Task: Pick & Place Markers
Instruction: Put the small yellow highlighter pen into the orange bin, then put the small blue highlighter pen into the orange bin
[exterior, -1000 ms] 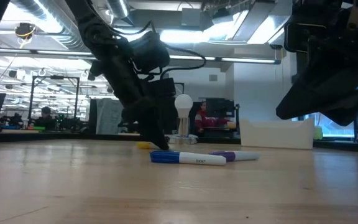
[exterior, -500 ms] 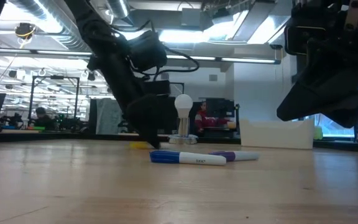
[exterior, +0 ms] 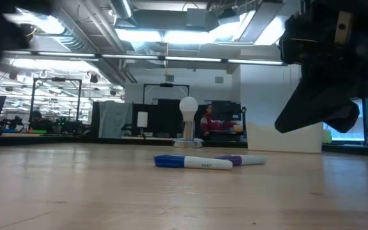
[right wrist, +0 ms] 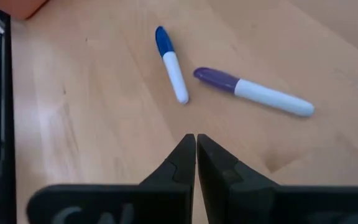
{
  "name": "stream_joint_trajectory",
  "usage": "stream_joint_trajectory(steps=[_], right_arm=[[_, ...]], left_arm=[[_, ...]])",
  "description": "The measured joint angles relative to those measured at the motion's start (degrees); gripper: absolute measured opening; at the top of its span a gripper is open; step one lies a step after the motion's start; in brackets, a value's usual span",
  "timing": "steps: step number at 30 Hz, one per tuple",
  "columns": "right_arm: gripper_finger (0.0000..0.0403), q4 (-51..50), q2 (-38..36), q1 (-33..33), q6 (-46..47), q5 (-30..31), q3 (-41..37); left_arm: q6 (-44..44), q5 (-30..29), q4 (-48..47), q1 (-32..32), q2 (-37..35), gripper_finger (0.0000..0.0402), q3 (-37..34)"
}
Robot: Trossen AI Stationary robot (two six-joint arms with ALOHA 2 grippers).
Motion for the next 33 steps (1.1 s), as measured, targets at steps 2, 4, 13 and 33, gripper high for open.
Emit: stream_joint_trajectory(steps=[2, 4, 13, 33], right_arm=[[0.0018, 0.03, 0.0, -0.6, -0.97, -0.39, 0.0], [0.0018, 0.13, 0.0, -1.51, -2.16, -0.4, 0.0], [0.0018, 1.36, 0.0, -11.24, -10.31, -8.96, 0.0], [0.0018, -3.37, -6.51, -2.88, -29.45, 15.63, 10.21]], left_arm=[[-7.2, 0.89, -2.09, -7.55, -1.44, 0.0051, -0.07], [-12.4, 0.68, -3.13, -14.25, -1.67, 0.0059, -0.07], [-26.61, -6.91, -3.34, -26.62, 3.85, 0.0106, -0.09], [46.62, -6.92, 66.08, 12.43, 29.62, 0.0145, -3.64]])
